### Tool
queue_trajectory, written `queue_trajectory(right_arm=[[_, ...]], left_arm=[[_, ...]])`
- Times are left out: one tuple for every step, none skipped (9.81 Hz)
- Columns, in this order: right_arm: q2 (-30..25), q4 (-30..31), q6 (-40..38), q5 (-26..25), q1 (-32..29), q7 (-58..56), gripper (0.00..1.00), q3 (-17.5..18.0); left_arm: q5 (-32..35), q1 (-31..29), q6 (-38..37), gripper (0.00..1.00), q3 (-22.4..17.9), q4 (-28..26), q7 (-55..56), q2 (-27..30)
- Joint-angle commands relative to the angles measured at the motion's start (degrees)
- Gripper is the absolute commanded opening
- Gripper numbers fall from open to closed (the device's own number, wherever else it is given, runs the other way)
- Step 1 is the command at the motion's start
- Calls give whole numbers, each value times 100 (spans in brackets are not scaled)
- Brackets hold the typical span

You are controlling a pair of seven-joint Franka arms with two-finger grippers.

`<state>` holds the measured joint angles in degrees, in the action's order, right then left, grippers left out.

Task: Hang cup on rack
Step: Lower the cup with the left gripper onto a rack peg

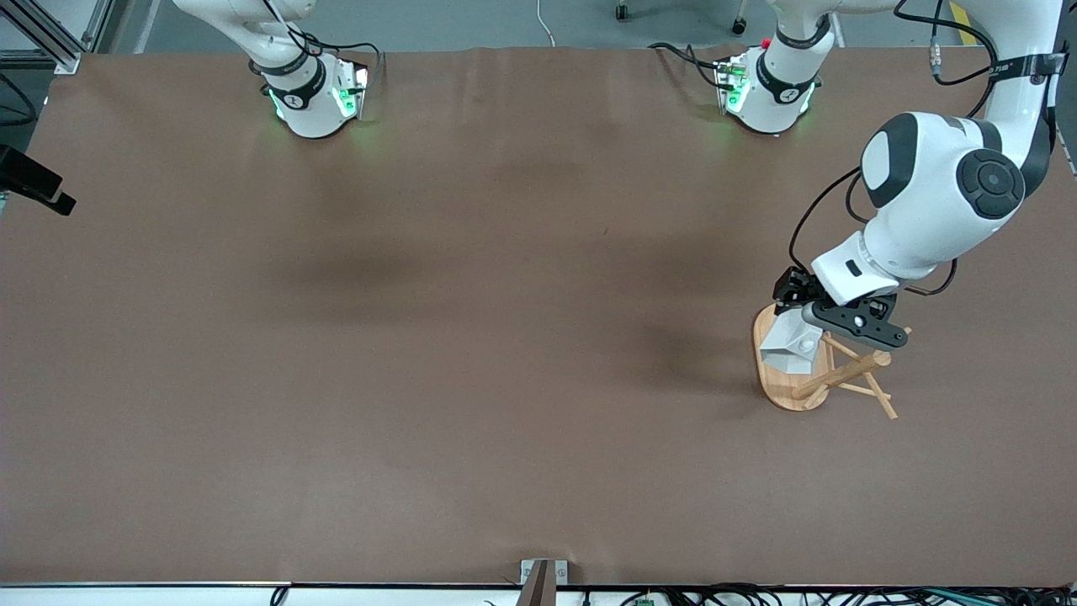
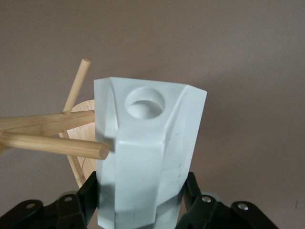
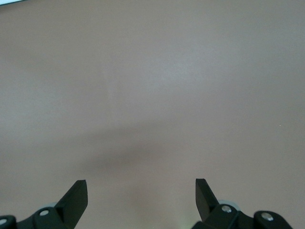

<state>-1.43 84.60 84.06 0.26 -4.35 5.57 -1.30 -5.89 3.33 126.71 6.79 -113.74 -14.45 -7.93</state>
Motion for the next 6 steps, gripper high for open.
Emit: queue_trajectory(right_arm=[[-15, 4, -21, -35, -31, -65, 100, 16], [-15, -14, -21, -35, -31, -74, 100, 16], [-15, -31, -21, -44, -40, -82, 100, 16], [-15, -32, -30, -44, -40, -91, 100, 16], [-15, -32, -91, -44, -40, -91, 100, 16], [-15, -32, -100, -35, -40, -91, 100, 16]], left_arm=[[-123, -95, 65, 1, -11, 1, -128, -209], [-114, -121, 65, 1, -11, -7, -128, -209], [-123, -122, 65, 1, -11, -7, -128, -209], [-123, -174, 65, 1, -11, -16, -128, -209], [-158, -183, 65, 1, -20, -16, -128, -218], [-236, -218, 65, 1, -20, -16, -120, -244]])
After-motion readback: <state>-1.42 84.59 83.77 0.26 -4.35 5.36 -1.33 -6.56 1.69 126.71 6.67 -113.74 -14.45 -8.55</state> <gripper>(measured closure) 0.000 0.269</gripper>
